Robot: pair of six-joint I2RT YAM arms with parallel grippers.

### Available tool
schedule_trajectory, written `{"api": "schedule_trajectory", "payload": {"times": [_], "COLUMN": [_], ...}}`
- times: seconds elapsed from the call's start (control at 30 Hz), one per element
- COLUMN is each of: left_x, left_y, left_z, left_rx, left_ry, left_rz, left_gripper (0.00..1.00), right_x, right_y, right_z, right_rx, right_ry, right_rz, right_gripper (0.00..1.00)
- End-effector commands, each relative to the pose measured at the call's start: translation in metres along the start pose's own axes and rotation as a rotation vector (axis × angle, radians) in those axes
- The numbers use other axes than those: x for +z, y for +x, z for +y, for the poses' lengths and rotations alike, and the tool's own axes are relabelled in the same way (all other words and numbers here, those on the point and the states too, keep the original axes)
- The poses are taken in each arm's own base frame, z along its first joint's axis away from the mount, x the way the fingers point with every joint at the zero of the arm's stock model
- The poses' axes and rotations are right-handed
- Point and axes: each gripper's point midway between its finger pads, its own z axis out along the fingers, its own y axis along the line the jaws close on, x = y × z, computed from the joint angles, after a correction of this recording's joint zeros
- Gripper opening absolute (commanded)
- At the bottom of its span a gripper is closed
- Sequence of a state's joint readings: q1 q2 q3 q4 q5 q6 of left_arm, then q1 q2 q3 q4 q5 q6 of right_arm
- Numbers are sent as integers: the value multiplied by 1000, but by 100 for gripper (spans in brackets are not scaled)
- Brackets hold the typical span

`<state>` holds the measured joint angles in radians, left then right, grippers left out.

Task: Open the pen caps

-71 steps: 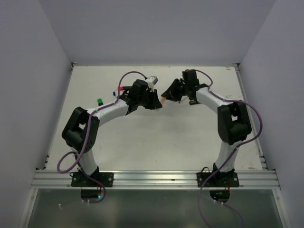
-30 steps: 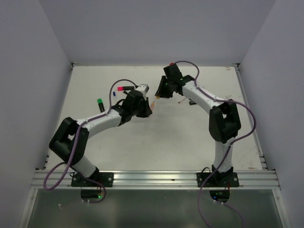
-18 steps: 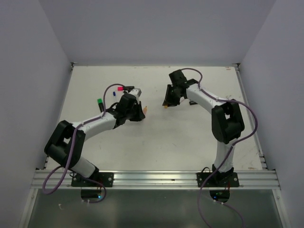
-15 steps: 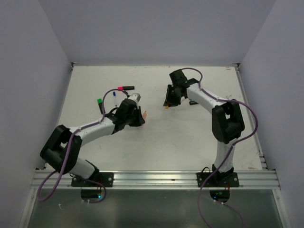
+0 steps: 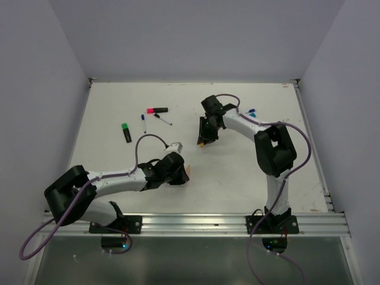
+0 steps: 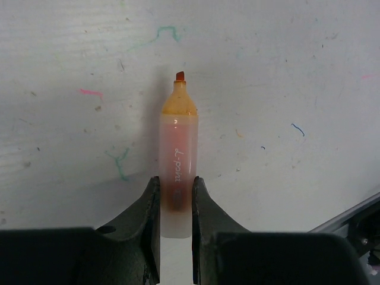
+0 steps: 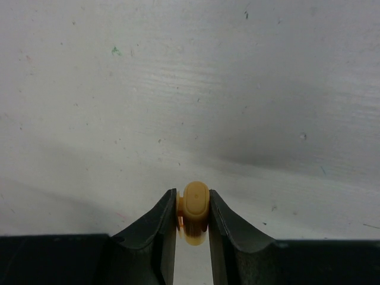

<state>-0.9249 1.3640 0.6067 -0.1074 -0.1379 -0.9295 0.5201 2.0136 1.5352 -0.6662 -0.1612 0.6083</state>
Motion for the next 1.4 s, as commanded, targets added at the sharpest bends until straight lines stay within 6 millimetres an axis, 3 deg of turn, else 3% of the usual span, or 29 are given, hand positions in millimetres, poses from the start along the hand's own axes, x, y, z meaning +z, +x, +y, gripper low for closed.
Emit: {"api": "schedule_trajectory", "payload": {"times": [0.0,0.2,0.33,0.37,0.4,0.43,0.47,0.63,0.77,0.9,0.93,1.0,1.07,1.17,1.37], "left_x": [4,13,17,18,17,15,15,7,0,-15,-19,-28,-38,-49,-56], "left_y": [5,19,32,35,36,36,39,41,34,13,1,-14,-31,-53,-81], "left_z": [-7,-18,-15,-12,-9,-9,-3,8,6,-3,-16,-25,-41,-60,-79], "left_rx": [-110,-93,-86,-90,-91,-95,-95,-102,-90,-4,10,65,120,189,277], "left_ry": [-26,-84,-110,-119,-126,-125,-136,-146,-132,-132,-107,-91,-64,-32,13], "left_rz": [-26,-11,12,16,14,12,16,3,-19,-64,-87,-126,-158,-206,-244], "left_gripper": [0,0,1,12,16,20,29,47,66,79,81,84,86,86,86], "right_x": [8,21,26,26,27,27,25,21,1,-31,-35,-46,-44,-36,-21], "right_y": [15,36,46,47,48,49,49,47,25,-28,-31,-59,-71,-84,-102], "right_z": [16,9,0,0,-1,-2,-3,-4,1,3,-3,-16,-41,-60,-76], "right_rx": [4,19,43,42,43,40,38,13,-2,25,44,105,173,241,311], "right_ry": [-22,55,96,99,102,104,109,116,120,135,155,167,219,260,338], "right_rz": [51,85,116,121,124,124,119,116,40,-72,-56,-101,-100,-98,-110], "right_gripper": [3,8,21,25,27,36,40,63,71,75,75,75,74,71,69]}}
